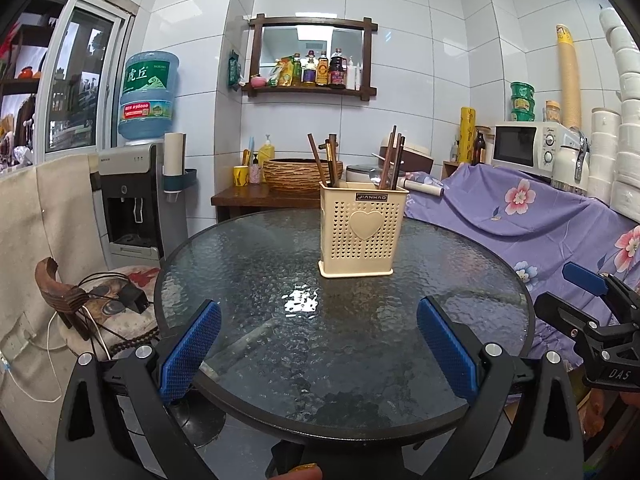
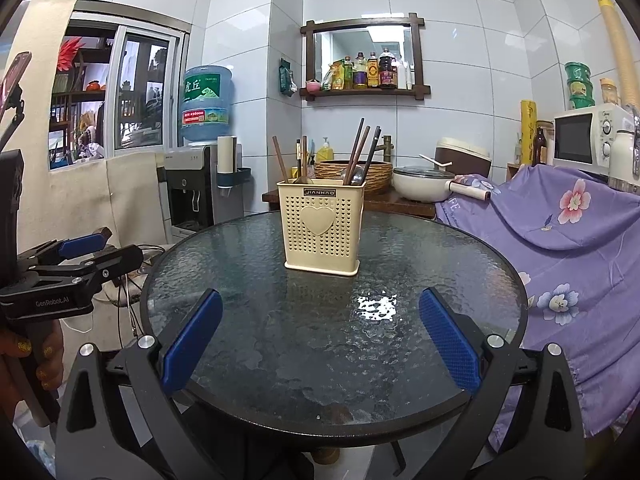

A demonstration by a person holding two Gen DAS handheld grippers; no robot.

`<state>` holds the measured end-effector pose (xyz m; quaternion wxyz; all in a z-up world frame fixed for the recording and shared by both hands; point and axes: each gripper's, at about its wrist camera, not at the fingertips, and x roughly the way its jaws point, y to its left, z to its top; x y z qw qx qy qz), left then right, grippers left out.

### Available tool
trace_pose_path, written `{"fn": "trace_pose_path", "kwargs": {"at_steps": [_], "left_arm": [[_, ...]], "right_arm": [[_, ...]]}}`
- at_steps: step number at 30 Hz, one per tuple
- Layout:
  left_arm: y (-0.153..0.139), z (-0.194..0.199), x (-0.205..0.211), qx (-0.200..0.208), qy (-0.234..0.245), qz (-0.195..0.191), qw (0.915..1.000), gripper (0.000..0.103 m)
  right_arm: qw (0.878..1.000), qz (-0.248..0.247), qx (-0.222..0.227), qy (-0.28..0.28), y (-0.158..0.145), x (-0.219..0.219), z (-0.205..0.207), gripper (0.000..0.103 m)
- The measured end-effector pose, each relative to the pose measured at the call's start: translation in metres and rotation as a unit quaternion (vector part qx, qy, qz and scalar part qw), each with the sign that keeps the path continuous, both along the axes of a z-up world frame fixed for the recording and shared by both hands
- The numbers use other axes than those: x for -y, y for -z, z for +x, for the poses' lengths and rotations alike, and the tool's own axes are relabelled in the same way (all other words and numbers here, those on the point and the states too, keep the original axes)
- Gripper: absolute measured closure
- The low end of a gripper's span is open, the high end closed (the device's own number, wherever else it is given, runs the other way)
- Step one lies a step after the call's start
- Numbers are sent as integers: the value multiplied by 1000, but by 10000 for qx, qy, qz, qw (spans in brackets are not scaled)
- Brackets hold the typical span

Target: Organize utensils

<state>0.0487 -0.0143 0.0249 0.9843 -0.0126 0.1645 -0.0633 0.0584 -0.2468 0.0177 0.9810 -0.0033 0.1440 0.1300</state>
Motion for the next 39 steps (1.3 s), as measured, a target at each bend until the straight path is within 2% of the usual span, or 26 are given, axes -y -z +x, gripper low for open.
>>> {"fn": "trace_pose_path", "kwargs": {"at_steps": [39], "left_arm": [[4, 3, -3, -118, -39, 45, 9999, 7]], "right_arm": [[9999, -50, -80, -52, 5, -2, 1, 6]]}}
